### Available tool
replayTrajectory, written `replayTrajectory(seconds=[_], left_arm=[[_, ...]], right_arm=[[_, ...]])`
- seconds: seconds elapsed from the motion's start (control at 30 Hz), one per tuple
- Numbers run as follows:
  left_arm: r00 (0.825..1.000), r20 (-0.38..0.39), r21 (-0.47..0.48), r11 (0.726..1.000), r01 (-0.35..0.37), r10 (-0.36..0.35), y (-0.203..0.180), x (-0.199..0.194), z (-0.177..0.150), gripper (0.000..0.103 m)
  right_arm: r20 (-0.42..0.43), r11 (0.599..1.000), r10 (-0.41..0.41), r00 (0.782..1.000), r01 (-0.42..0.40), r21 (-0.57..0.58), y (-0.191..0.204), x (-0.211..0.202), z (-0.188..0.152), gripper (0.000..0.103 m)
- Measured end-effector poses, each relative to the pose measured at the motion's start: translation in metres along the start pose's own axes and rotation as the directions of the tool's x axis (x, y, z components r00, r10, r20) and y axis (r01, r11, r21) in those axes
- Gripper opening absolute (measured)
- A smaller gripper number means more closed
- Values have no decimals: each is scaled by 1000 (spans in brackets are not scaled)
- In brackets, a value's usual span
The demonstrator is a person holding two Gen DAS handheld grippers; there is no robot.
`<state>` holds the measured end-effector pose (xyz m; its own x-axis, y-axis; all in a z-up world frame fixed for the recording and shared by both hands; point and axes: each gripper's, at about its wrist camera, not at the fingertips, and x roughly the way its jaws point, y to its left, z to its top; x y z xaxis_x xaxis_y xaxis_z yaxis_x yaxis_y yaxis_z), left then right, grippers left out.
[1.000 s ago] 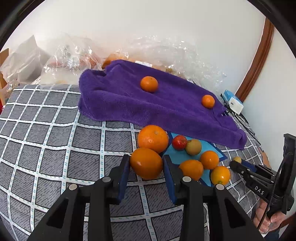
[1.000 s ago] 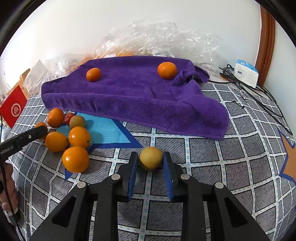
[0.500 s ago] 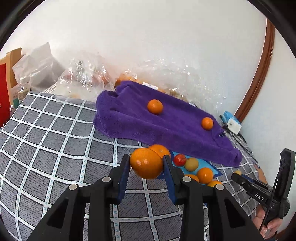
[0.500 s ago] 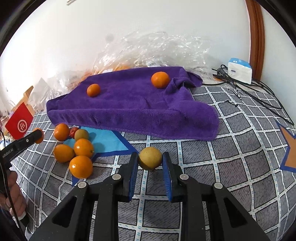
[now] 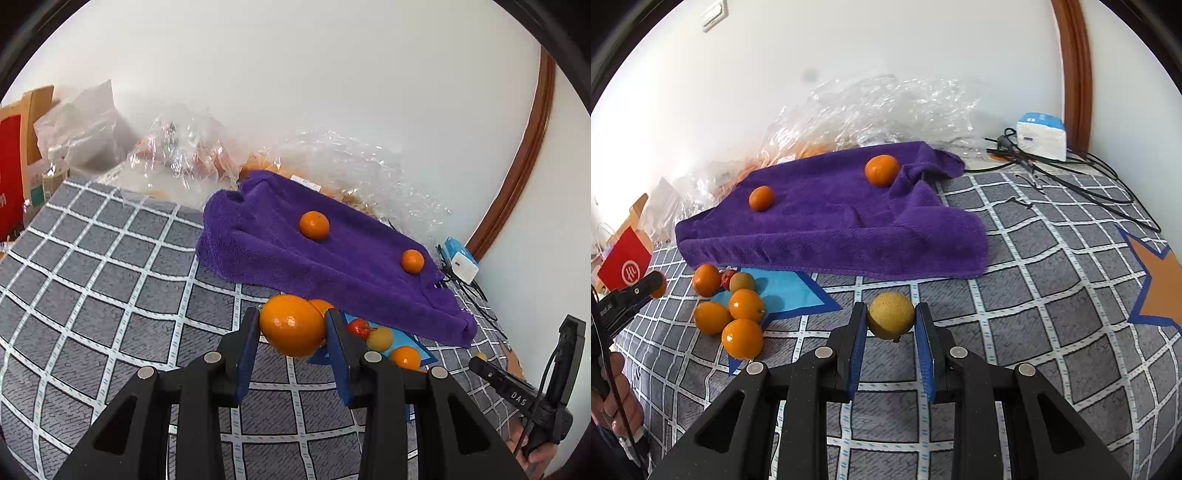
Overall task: Organize fruits
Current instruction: 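Grasp a large orange from the pile with the left gripper, then carry the orange with the left gripper while the right gripper carries the yellow-green fruit to the towel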
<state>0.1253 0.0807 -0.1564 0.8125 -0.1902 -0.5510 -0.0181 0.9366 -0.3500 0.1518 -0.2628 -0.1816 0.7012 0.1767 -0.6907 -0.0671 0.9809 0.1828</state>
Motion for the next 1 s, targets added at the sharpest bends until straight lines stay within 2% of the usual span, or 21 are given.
replayTrajectory(seconds=[0.07,0.17,0.33,0.43,0.53,0.6,0.77,1.0], left_arm=[[1000,14,22,1000,-22,22,-4,-2,-1,34],[1000,20,31,999,-11,11,-6,-4,-1,34],[1000,12,0,1000,14,-14,-2,-4,2,34],[998,36,-24,999,49,-48,1,-12,5,34],[999,46,-20,999,26,-25,-2,-20,12,34],[999,37,-26,999,32,-31,-3,-25,18,34],[997,76,18,1000,10,-11,-15,-37,45,34],[993,116,32,999,33,-37,-34,-37,88,34]], right_arm=[[-7,1000,-1,1000,1,13,-2,-2,1,26],[2,1000,-5,1000,5,7,-1,-7,5,26],[17,1000,4,1000,-4,6,2,-17,12,26],[33,1000,12,999,-12,-2,5,-22,18,26],[42,1000,5,999,-4,-17,10,-24,27,26],[53,1000,10,999,-9,-24,15,-26,36,26],[76,999,-7,997,11,-50,24,-25,58,26],[112,998,-1,994,8,-61,37,-22,90,26]])
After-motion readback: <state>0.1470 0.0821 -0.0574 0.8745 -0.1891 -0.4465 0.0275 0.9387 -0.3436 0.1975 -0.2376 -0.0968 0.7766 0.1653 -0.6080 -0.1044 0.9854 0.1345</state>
